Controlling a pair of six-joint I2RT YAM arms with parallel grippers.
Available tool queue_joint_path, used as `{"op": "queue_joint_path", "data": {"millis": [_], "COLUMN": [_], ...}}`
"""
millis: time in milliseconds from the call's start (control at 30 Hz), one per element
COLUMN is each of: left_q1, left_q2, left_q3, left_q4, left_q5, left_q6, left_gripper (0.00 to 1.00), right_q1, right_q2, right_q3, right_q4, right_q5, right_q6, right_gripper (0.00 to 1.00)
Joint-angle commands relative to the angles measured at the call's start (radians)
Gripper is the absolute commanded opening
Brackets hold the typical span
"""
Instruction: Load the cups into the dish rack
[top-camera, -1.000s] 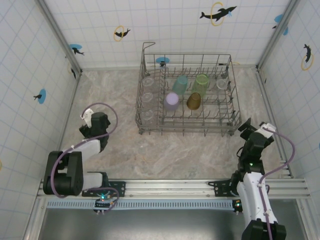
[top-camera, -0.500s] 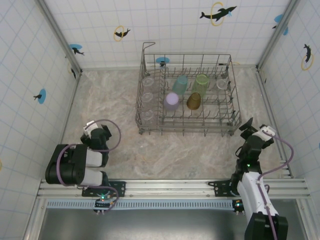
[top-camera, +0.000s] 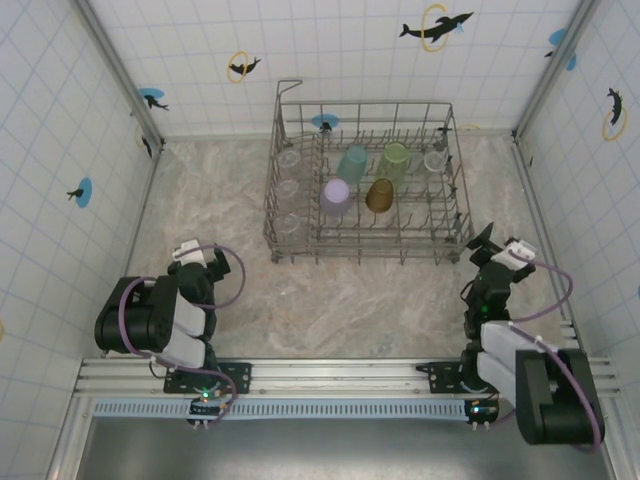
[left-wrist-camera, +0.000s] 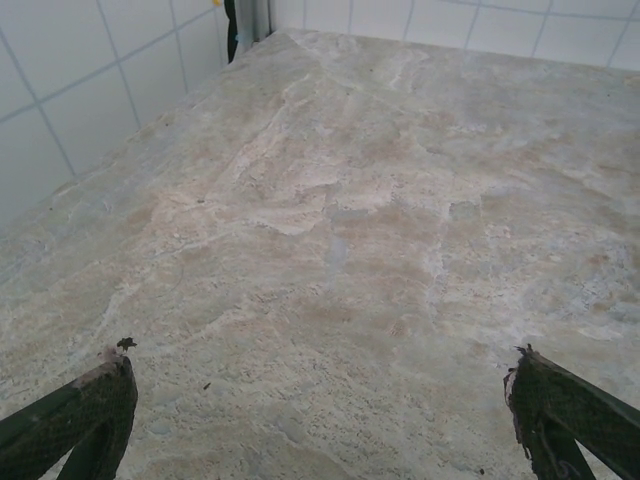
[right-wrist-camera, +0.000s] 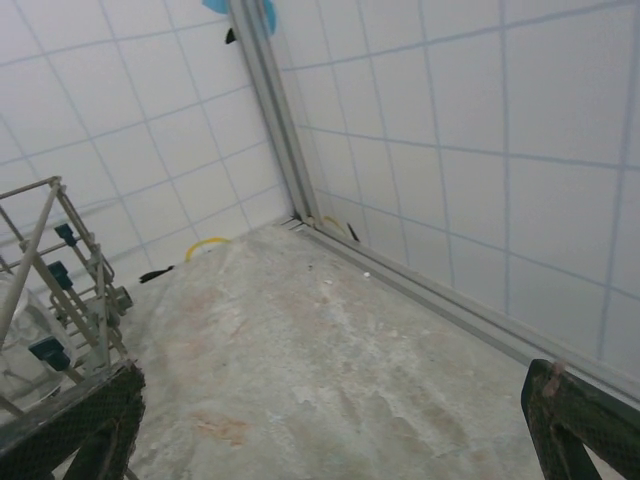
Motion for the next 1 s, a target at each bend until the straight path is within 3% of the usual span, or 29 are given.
{"op": "queue_joint_path", "data": {"millis": [0, 133, 233, 267, 333, 367, 433, 500, 600, 667, 967], "left_q1": [0.008, 0.007, 0.008, 0.007, 0.008, 0.007, 0.008, 0.007, 0.007, 0.009, 0.008], "left_q2": [0.005, 0.001, 0.001, 0.001, 0.001, 0.001, 0.002, 0.0, 0.001, 0.001, 0.003], "left_q3": [-0.019, -0.022, -0.022, -0.022, -0.022, -0.022, -0.022, -0.02, -0.021, -0.02, -0.021], "left_q4": [0.046, 0.045, 0.046, 0.046, 0.046, 0.047, 0.046, 0.045, 0.046, 0.045, 0.044], "left_q5": [0.022, 0.022, 0.023, 0.022, 0.023, 0.022, 0.023, 0.022, 0.022, 0.023, 0.022], "left_q6": [0.018, 0.018, 0.018, 0.018, 0.019, 0.018, 0.018, 0.018, 0.018, 0.017, 0.017], "left_gripper": [0.98, 0.98, 0.98, 0.97, 0.98, 0.98, 0.98, 0.98, 0.98, 0.98, 0.98], "right_q1": [0.027, 0.04, 0.055, 0.053, 0.061, 0.077, 0.071, 0.041, 0.025, 0.029, 0.026], "right_q2": [0.166, 0.375, 0.343, 0.366, 0.504, 0.496, 0.419, 0.478, 0.435, 0.457, 0.445], "right_q3": [-0.171, -0.181, -0.135, -0.136, -0.15, -0.14, -0.079, -0.069, -0.035, -0.048, -0.037], "right_q4": [0.175, 0.443, 0.286, 0.315, 0.526, 0.502, 0.248, 0.329, 0.183, 0.248, 0.207], "right_q5": [-0.074, -0.128, -0.232, -0.259, -0.265, -0.236, -0.235, -0.212, -0.222, -0.211, -0.219], "right_q6": [-0.078, -0.151, -0.18, -0.196, -0.237, -0.244, -0.199, -0.18, -0.144, -0.155, -0.146], "right_gripper": [1.0, 1.0, 1.0, 1.0, 1.0, 1.0, 1.0, 1.0, 1.0, 1.0, 1.0]}}
